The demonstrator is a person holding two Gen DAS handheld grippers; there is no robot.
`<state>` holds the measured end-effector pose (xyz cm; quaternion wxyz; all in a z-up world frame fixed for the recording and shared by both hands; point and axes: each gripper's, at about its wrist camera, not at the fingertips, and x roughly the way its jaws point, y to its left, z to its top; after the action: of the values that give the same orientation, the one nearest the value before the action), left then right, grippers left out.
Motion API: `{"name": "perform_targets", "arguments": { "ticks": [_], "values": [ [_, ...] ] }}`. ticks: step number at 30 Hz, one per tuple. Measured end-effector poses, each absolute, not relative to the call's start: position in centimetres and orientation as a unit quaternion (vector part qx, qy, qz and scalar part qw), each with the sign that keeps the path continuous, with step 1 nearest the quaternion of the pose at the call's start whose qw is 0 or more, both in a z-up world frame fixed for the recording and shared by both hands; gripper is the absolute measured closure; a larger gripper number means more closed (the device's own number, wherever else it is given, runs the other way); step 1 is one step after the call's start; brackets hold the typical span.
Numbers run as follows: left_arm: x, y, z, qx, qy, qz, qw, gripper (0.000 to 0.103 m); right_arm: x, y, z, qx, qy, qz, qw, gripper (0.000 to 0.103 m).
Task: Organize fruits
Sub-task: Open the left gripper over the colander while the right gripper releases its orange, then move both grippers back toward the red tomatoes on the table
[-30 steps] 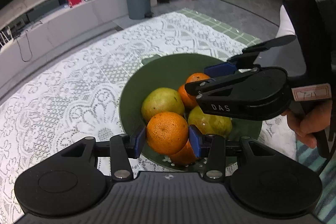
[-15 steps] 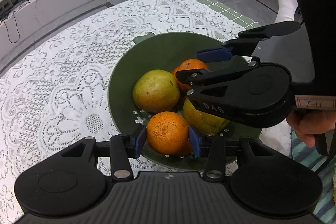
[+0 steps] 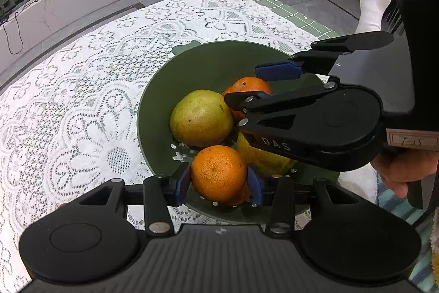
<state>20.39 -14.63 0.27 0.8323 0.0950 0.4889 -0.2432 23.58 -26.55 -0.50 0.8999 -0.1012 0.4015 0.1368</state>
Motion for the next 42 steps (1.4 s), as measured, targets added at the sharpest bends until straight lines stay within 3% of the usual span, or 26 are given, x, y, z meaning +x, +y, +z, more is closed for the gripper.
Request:
{"name": "perform_targets", "arguments": {
  "ticks": [12, 26, 42],
  "values": [
    [18.7, -13.1, 2.3, 0.051, 0.473, -0.239, 0.847, 0.041, 21.6, -26.9, 0.1, -0.058, 0.367, 0.144, 0.917, 0.037],
    [14.4, -8.8, 6.2, 0.023, 0.411, -0.193, 0.891, 0.04, 18.8, -27.2, 1.6, 0.044, 0.303, 0.139, 0.942, 0.033],
    [10.9, -1.2, 4.8, -0.019, 0.382, -0.08, 0.921, 0.04, 13.8, -21.1, 1.5, 0.012, 0.256, 0.182, 0.949, 0.03]
  ]
}}
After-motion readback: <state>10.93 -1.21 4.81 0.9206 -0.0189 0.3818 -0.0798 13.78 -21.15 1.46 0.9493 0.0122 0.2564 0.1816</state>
